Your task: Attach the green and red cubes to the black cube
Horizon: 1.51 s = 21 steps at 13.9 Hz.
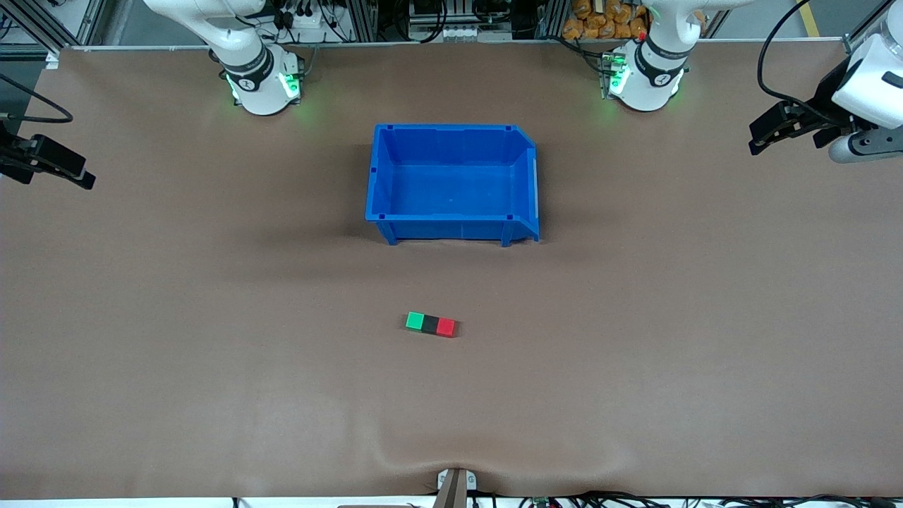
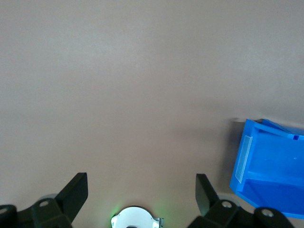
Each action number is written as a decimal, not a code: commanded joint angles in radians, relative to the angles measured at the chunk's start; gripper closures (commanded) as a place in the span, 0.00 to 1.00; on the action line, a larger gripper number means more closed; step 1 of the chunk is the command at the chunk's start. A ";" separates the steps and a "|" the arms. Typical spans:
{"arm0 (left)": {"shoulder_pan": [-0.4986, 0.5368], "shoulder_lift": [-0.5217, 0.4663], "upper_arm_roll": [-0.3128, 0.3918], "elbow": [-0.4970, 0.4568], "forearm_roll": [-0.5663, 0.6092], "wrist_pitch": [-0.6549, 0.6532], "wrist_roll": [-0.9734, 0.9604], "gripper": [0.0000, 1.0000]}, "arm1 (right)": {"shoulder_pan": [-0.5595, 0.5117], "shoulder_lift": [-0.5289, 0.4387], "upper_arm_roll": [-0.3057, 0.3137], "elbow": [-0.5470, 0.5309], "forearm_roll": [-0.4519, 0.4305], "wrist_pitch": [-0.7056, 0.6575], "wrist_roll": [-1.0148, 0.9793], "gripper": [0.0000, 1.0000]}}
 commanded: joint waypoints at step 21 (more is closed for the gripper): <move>-0.001 0.017 0.000 0.040 -0.010 -0.048 0.020 0.00 | 0.042 -0.006 0.001 0.013 0.042 -0.001 0.013 0.00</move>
